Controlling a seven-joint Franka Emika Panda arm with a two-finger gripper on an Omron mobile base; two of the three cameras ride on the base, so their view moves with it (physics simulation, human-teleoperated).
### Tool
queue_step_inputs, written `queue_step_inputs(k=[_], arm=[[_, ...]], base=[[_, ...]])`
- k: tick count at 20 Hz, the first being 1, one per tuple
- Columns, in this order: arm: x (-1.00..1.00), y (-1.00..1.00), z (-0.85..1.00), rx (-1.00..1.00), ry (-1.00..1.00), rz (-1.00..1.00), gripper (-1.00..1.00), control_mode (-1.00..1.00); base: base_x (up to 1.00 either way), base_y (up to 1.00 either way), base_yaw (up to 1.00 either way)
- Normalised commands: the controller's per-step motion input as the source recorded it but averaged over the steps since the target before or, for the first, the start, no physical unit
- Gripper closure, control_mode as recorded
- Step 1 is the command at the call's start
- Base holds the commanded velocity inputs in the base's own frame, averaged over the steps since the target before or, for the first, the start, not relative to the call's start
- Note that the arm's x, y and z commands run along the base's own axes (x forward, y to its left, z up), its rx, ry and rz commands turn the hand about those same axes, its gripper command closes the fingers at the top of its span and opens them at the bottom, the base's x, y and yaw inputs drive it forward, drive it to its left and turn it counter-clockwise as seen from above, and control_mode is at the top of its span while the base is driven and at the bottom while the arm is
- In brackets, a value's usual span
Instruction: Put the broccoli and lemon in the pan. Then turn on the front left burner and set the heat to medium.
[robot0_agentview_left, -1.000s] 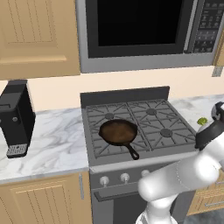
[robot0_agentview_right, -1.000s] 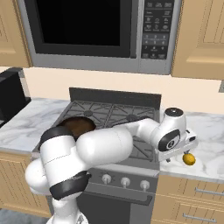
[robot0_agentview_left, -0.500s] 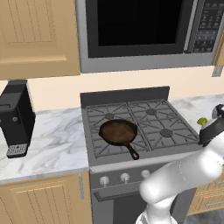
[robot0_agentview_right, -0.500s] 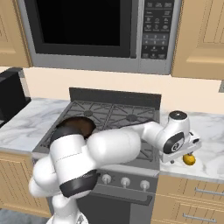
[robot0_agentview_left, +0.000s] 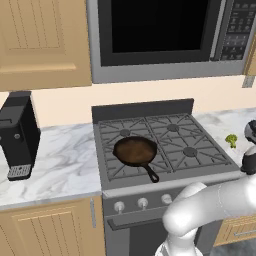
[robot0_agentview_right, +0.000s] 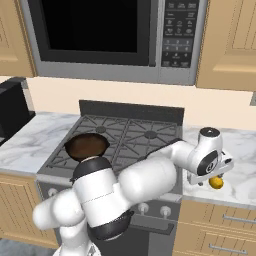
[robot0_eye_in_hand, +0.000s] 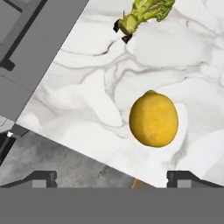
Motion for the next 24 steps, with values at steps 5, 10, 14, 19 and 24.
queue_step_inputs(k=[5,10,14,19,24], arm=[[0.18,-0.07,-0.15,0.00,0.00,0.00,-1.00,-1.00],[0.14,-0.07,-0.20,0.00,0.00,0.00,-1.00,-1.00],[0.13,-0.10,-0.17,0.00,0.00,0.00,-1.00,-1.00],[0.14,-0.13,-0.16,0.00,0.00,0.00,-1.00,-1.00],[0.23,-0.08,-0.15,0.00,0.02,0.00,-1.00,-1.00]], base=[[0.00,0.00,0.00],[0.00,0.00,0.00],[0.00,0.00,0.00],[0.00,0.00,0.00],[0.00,0.00,0.00]])
